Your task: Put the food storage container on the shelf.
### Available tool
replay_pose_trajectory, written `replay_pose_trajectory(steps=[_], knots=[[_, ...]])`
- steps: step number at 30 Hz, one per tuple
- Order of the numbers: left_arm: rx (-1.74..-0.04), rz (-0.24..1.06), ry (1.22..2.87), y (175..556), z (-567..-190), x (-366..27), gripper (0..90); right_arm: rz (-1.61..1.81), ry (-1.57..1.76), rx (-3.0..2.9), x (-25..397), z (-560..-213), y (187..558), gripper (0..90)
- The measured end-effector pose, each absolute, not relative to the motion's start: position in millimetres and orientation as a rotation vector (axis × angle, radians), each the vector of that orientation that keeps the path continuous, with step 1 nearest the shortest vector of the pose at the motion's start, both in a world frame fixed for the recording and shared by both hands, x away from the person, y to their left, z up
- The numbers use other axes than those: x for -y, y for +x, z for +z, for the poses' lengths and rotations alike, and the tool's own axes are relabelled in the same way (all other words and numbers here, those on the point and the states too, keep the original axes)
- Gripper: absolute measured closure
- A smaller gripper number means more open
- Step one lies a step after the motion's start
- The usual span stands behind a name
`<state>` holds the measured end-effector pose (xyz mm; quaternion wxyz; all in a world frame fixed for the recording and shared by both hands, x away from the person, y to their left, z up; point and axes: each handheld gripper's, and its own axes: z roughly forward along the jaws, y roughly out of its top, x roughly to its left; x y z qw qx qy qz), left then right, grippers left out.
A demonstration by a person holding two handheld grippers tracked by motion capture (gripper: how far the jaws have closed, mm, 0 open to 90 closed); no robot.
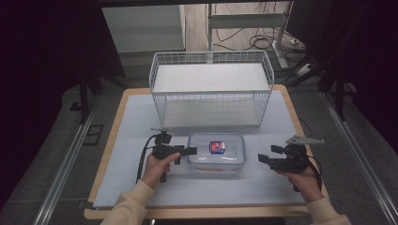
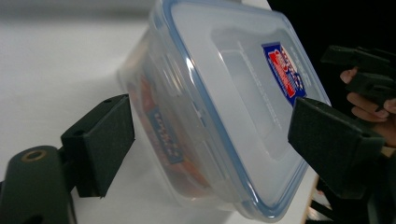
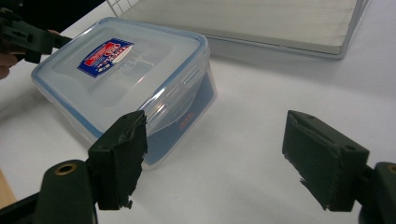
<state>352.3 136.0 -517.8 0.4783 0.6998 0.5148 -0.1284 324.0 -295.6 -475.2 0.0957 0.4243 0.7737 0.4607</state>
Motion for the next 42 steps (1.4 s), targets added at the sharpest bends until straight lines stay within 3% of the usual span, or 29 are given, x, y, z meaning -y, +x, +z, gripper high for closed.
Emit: replay_pose_trajectory(steps=[11,18,29,42], knots=[[-1.248,-0.408,1.707,354.4,-526.3,-129.7,20.4,1.419,1.293,-2.336,287.4,-476.5,328.9,19.4],[-1.254,-0.378,1.691,356.2,-524.4,-130.3,24.6,1.447,1.323,-2.441,266.5,-484.2,343.7,15.6],[-1.247,-0.373,1.676,353.6,-524.5,-134.0,29.9,1.483,1.51,-2.518,242.4,-498.4,370.5,18.8],[-1.266,-0.446,1.66,357.9,-531.4,-131.1,20.1,1.513,1.547,-2.578,236.7,-504.1,375.0,20.7]])
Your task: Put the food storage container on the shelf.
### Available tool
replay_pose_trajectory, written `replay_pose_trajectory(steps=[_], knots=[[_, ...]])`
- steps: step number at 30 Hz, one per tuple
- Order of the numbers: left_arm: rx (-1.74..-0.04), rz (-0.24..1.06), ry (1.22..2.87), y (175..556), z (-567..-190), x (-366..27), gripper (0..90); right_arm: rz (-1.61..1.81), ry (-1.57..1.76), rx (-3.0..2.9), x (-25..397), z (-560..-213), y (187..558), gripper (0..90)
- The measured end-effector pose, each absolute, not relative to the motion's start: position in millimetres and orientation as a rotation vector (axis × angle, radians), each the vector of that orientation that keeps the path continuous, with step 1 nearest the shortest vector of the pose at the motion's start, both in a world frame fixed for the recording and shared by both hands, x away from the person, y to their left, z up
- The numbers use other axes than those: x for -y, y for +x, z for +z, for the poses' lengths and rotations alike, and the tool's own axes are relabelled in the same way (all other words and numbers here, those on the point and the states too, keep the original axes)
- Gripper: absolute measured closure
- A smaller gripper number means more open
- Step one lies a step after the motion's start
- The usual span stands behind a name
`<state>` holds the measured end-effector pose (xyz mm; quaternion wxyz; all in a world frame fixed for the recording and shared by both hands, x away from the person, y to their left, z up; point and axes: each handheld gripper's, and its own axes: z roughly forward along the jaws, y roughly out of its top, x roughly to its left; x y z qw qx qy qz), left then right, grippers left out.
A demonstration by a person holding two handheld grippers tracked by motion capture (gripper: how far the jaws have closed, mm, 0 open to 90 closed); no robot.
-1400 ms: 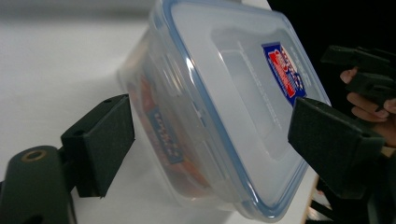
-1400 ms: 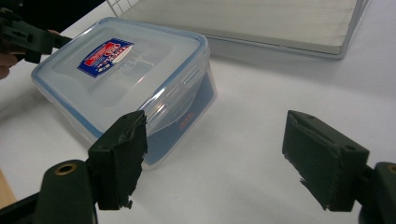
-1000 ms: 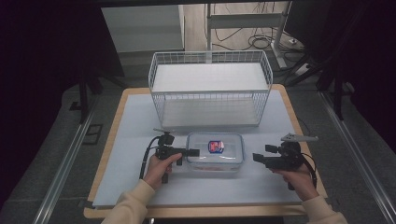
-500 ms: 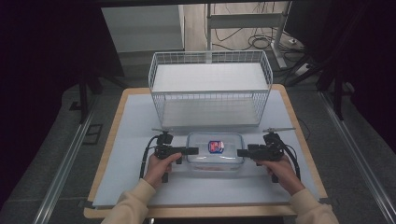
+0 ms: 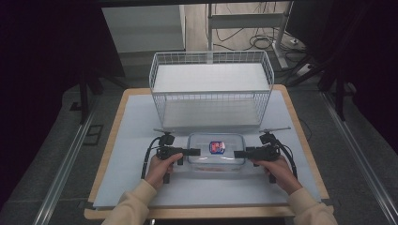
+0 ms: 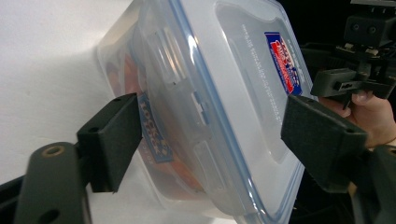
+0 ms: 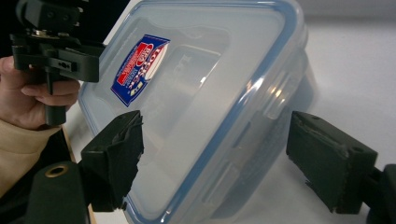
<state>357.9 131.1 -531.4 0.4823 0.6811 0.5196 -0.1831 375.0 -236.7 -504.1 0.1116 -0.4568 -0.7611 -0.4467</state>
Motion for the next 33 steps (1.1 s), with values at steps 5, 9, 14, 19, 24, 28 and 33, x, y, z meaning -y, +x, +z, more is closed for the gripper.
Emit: replay_pose_trajectory(steps=[5,9,14,19,24,28,33], knots=[[-1.258,-0.39,1.675,353.6,-525.0,-133.1,27.1,-1.309,-1.359,2.184,239.4,-503.9,376.8,28.0],[-1.262,-0.364,1.674,350.3,-522.1,-133.2,32.1,-1.315,-1.377,2.106,245.3,-506.1,379.4,33.9],[-1.261,-0.345,1.676,347.0,-519.7,-132.7,33.7,-1.321,-1.383,2.084,247.8,-505.1,378.5,37.3],[-1.255,-0.316,1.665,339.7,-517.4,-133.2,36.6,-1.341,-1.375,2.087,249.9,-502.1,375.0,41.6],[-1.238,-0.307,1.649,331.6,-516.8,-136.9,40.8,-1.378,-1.366,2.098,251.0,-500.2,368.1,44.5],[-1.216,-0.288,1.66,324.2,-514.0,-138.2,43.8,-1.408,-1.352,2.122,251.2,-497.5,360.5,46.7],[-1.202,-0.252,1.666,316.8,-512.3,-137.2,45.0,-1.435,-1.337,2.15,251.5,-495.3,352.8,47.9]])
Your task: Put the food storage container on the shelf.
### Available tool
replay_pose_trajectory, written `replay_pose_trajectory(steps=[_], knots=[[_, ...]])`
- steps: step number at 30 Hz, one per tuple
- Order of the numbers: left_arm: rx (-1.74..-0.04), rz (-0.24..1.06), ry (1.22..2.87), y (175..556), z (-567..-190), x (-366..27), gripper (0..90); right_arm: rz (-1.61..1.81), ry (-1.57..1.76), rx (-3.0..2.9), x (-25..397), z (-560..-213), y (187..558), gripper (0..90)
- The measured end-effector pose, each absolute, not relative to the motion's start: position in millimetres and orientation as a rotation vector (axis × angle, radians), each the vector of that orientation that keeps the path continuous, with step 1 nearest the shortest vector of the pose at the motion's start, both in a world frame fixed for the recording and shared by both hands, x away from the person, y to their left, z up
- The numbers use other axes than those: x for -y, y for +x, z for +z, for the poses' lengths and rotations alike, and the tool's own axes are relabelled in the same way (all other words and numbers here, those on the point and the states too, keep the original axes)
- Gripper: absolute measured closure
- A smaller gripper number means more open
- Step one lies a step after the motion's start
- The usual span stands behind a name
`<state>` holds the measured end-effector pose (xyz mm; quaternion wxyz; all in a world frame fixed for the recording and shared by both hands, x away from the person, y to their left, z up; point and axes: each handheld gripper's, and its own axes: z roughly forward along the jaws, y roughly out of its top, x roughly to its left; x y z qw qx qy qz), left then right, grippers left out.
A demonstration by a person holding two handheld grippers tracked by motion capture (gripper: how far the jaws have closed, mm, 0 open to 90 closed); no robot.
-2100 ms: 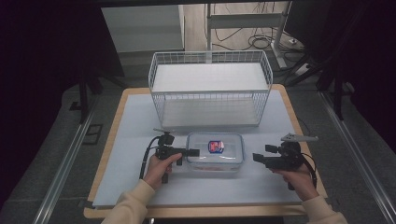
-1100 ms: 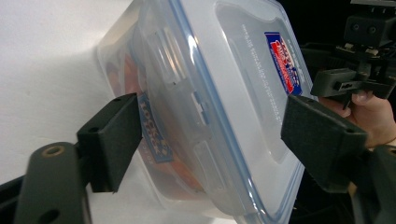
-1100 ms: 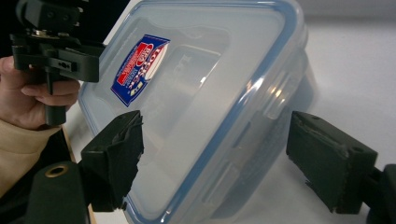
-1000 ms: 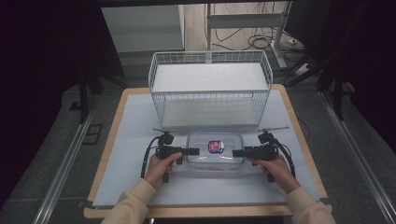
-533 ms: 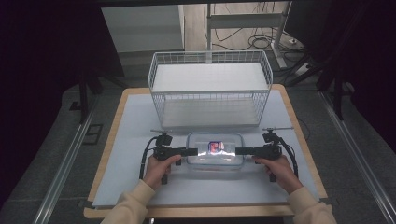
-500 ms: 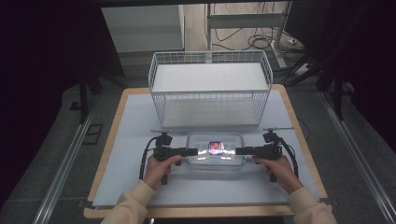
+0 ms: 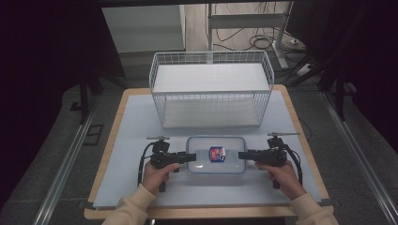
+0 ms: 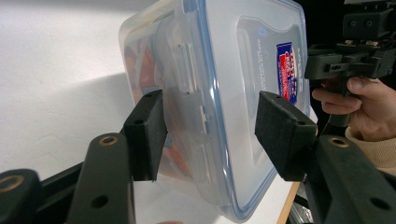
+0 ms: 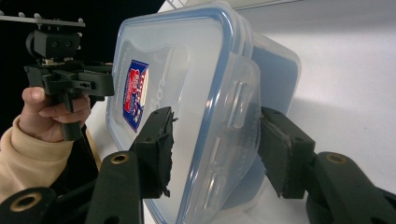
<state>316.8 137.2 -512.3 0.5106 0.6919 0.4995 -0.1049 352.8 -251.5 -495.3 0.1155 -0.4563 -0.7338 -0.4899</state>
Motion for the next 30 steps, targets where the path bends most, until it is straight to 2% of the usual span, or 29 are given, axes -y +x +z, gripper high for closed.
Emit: replay_pose_trajectory(steps=[30], knots=[[-1.157,-0.125,1.671,299.6,-505.6,-132.1,48.2,-1.546,-1.332,2.139,255.5,-493.3,338.4,51.4]])
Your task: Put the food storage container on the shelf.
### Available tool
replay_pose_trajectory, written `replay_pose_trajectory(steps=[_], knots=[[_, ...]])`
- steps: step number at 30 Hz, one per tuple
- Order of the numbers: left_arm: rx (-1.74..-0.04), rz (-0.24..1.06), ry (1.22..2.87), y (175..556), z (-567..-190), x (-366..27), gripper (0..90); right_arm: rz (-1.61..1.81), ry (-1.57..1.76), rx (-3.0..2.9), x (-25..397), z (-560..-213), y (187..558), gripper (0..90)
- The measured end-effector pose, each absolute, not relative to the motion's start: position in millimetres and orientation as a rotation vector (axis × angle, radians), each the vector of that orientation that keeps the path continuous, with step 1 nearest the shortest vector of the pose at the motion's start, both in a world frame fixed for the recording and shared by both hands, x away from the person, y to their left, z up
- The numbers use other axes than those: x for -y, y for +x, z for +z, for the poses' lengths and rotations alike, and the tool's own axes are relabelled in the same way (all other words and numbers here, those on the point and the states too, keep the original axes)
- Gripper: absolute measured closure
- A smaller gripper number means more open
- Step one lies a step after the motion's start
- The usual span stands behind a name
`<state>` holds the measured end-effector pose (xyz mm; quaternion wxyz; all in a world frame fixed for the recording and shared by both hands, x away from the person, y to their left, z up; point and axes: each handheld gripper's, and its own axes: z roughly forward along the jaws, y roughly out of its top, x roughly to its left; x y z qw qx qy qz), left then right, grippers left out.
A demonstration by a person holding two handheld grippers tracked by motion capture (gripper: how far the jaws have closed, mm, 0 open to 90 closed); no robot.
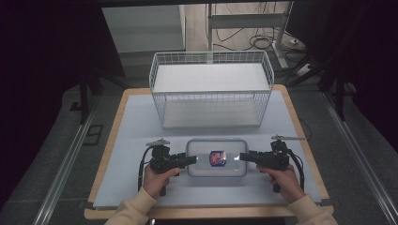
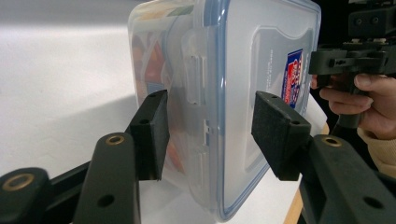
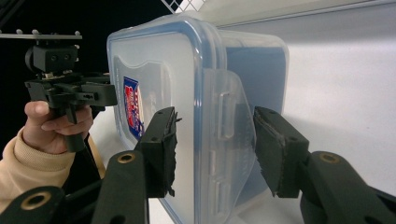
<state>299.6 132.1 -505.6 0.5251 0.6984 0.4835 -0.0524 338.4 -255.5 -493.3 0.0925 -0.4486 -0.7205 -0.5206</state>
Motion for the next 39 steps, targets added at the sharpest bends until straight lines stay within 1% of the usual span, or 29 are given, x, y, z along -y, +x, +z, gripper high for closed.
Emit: replay_pose_trajectory(steps=[10,18,23,24,27,29,32,33,38,39], knots=[[-1.142,-0.098,1.66,298.6,-496.0,-133.2,48.2,-1.59,-1.326,2.137,254.5,-485.5,338.4,51.4],[-1.123,-0.075,1.649,301.8,-481.9,-132.6,48.2,-1.641,-1.301,2.162,254.2,-465.6,342.0,51.4],[-1.101,-0.046,1.642,306.9,-464.4,-136.4,48.3,-1.677,-1.28,2.182,251.2,-451.2,346.4,51.3],[-1.094,-0.031,1.642,308.6,-456.3,-137.6,48.3,-1.693,-1.265,2.191,249.4,-443.1,348.8,51.4],[-1.085,-0.015,1.642,310.3,-448.3,-138.8,48.3,-1.709,-1.253,2.196,248.1,-435.8,351.0,51.3],[-1.074,0.003,1.641,313.8,-436.8,-140.1,48.2,-1.731,-1.236,2.206,246.5,-425.0,354.6,51.3],[-1.068,0.014,1.636,316.4,-429.6,-141.0,48.2,-1.74,-1.228,2.214,245.6,-416.9,356.9,51.3],[-1.06,0.024,1.633,319.0,-422.2,-141.7,48.2,-1.756,-1.22,2.224,244.5,-408.7,359.5,51.3],[-1.047,0.043,1.62,323.1,-406.6,-143.0,48.1,-1.777,-1.201,2.24,242.7,-392.1,364.5,51.3],[-1.039,0.055,1.619,325.1,-398.7,-143.5,48.1,-1.794,-1.191,2.246,241.9,-384.6,366.9,51.3]])
